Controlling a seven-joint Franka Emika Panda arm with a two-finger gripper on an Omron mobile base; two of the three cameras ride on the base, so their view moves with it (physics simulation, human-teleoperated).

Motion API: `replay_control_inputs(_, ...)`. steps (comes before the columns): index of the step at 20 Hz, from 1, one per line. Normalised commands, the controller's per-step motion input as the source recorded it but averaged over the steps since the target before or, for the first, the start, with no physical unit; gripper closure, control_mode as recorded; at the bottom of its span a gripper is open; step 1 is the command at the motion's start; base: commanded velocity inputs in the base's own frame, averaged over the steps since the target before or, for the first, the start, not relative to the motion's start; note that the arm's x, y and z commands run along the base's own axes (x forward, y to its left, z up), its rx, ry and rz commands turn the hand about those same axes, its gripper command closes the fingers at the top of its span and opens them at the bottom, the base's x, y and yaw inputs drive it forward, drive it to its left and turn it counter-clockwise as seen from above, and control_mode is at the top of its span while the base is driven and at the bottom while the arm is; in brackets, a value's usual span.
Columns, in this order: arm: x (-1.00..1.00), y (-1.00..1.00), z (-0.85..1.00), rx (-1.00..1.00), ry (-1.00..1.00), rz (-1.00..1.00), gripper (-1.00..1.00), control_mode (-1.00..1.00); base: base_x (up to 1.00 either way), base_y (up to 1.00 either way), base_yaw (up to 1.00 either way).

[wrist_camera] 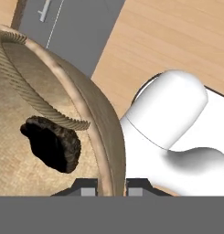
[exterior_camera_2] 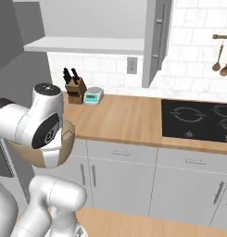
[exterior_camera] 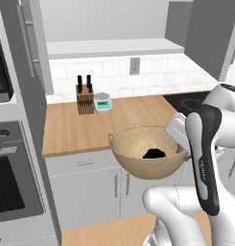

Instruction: Open the cabinet, pick up the bread from the cabinet and place it in the basket. Then move the basket to the dining counter.

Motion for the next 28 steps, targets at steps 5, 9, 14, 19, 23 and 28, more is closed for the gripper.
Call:
replay_control_inputs(5, 0.00, 0.00, 0.00, 0.00, 0.00, 0.00, 1.00, 1.00, -0.53, -0.07, -0.40)
replay_control_inputs(9, 0.00, 0.00, 0.00, 0.00, 0.00, 0.00, 1.00, 1.00, -0.39, -0.36, -0.52)
replay_control_inputs(14, 0.00, 0.00, 0.00, 0.00, 0.00, 0.00, 1.00, 1.00, -0.21, -0.41, -0.71)
replay_control_inputs(19, 0.00, 0.00, 0.00, 0.00, 0.00, 0.00, 1.00, 1.00, -0.03, -0.08, -0.89)
replay_control_inputs(23, 0.00, 0.00, 0.00, 0.00, 0.00, 0.00, 1.00, 1.00, 0.00, 0.00, -0.94)
replay_control_inputs(28, 0.00, 0.00, 0.00, 0.00, 0.00, 0.00, 1.00, 1.00, 0.00, 0.00, -0.97)
